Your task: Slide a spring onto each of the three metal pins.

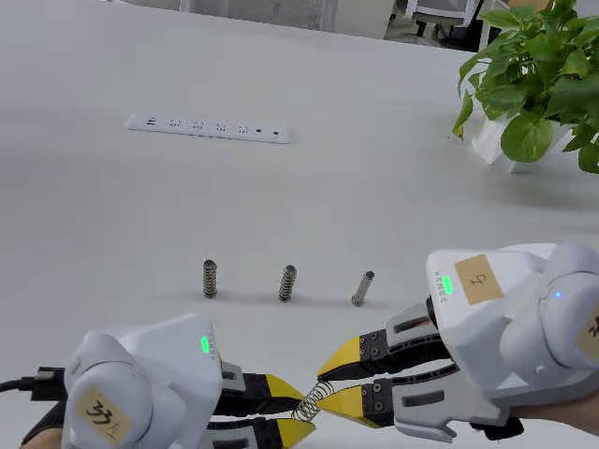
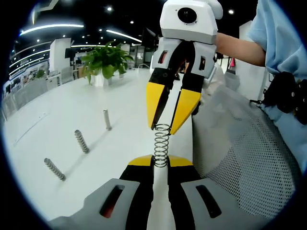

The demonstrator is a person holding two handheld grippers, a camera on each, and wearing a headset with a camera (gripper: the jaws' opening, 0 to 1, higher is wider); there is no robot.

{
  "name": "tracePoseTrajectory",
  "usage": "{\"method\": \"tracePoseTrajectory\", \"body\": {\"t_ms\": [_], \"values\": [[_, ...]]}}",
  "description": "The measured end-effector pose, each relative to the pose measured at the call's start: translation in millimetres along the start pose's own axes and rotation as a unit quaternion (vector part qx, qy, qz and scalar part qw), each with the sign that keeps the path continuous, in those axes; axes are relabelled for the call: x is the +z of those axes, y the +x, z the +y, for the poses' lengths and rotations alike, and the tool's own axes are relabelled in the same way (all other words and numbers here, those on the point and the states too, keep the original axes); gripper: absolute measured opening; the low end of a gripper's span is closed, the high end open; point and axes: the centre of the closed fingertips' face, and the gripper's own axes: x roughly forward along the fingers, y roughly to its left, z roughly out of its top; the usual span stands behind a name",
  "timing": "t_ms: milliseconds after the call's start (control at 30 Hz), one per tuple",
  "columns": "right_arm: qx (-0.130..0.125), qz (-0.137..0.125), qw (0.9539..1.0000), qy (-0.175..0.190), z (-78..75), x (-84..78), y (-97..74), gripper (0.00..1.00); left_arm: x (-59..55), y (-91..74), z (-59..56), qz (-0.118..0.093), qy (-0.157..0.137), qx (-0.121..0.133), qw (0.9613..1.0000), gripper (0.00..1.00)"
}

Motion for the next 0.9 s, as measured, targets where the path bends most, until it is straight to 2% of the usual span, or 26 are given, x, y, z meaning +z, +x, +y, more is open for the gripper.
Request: {"method": "tracePoseTrajectory", "body": {"t_ms": [167, 300, 400, 533, 733, 900], "values": [[0.004, 0.006, 1.0000, 0.006, 0.3, -1.0, -1.6, 0.08, 1.9, 0.3, -1.5, -0.004, 0.002, -0.003, 1.0000, 0.06], [0.012, 0.025, 0.9996, -0.004, -0.8, -2.2, -5.3, 0.24, 2.5, 0.5, -1.3, -0.005, 0.003, -0.003, 1.0000, 0.06], [0.018, 0.048, 0.9983, -0.028, -3.4, -5.1, -8.7, 0.20, 2.6, 0.6, -1.3, -0.003, 0.006, -0.004, 1.0000, 0.06], [0.042, 0.077, 0.9950, -0.047, -2.8, -8.7, -9.4, 0.21, 2.2, 1.5, -2.6, 0.000, 0.008, -0.009, 0.9999, 0.06], [0.066, 0.091, 0.9917, -0.061, -1.5, -4.1, -5.5, 0.17, 3.6, 4.6, -2.8, 0.004, 0.011, -0.015, 0.9998, 0.06], [0.080, 0.110, 0.9881, -0.072, -0.3, -9.3, 0.7, 0.18, 7.4, 8.0, -2.6, 0.001, 0.013, -0.018, 0.9998, 0.06]]}}
